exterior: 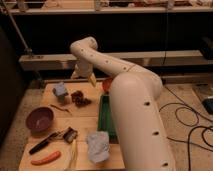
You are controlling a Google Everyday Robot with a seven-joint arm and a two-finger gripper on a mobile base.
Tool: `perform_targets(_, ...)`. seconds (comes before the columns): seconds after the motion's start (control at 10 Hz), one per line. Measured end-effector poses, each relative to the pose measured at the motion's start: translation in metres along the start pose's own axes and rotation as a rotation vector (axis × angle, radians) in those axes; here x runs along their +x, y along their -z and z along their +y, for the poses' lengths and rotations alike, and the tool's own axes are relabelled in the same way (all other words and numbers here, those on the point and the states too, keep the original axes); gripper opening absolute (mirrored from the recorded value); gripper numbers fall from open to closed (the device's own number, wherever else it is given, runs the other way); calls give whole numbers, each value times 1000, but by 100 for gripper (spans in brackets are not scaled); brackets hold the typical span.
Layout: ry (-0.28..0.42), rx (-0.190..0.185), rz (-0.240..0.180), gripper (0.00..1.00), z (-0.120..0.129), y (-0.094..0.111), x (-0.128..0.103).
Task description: Place fork in red bowl
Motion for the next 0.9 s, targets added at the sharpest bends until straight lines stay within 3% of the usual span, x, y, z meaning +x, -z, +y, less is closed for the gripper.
perform_targets(0.1, 86, -29, -37, 80, -1, 3, 4)
perform_targets(0.3, 183, -84, -91, 80, 1, 8, 9)
perform_targets(0.5, 268, -87, -122, 80, 4, 15, 8)
perform_targets(0.6, 338, -73, -139, 80, 11, 22, 4)
perform_targets(0.8, 464, -11, -142, 80, 23, 31, -10)
perform_targets(0.9, 554, 57, -149, 80, 34, 34, -20)
